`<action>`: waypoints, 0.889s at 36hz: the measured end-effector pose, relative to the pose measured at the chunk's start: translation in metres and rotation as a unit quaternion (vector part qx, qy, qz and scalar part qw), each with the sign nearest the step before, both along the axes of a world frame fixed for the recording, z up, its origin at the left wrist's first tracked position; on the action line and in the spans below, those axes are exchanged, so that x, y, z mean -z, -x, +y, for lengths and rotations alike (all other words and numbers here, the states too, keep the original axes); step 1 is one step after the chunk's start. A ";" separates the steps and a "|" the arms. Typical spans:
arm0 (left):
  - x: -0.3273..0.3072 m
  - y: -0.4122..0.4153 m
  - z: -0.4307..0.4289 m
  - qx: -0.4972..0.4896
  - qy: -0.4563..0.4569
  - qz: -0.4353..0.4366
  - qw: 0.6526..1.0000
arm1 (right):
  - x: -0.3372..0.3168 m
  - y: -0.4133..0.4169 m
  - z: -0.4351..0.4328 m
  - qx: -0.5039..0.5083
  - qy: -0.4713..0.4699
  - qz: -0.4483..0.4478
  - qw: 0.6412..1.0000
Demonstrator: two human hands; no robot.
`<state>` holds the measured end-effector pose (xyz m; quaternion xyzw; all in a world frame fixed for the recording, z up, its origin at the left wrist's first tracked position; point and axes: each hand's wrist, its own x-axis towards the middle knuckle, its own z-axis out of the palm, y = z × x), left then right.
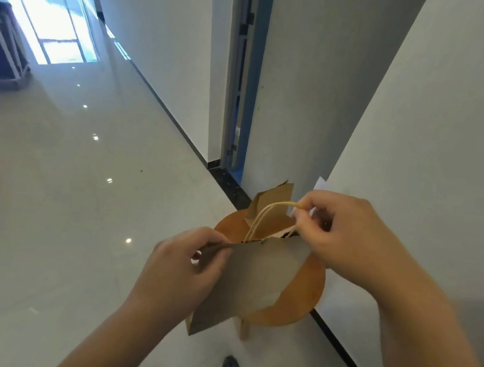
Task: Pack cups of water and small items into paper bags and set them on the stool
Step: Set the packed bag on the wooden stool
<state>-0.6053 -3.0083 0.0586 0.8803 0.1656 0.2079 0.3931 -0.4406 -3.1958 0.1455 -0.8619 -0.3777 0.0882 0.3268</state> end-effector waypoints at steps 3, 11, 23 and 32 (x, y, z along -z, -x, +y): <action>0.027 -0.038 0.009 0.012 0.003 0.054 0.998 | 0.029 -0.038 0.015 0.013 0.003 0.084 0.996; 0.098 -0.179 0.034 0.039 -0.001 0.193 0.980 | 0.114 -0.160 0.044 0.065 0.071 0.227 0.969; 0.200 -0.360 0.023 0.085 0.055 0.315 0.944 | 0.227 -0.325 0.074 0.217 0.115 0.268 0.931; 0.186 -0.408 0.039 0.109 0.114 0.328 0.931 | 0.287 -0.413 0.101 0.315 0.043 0.246 0.916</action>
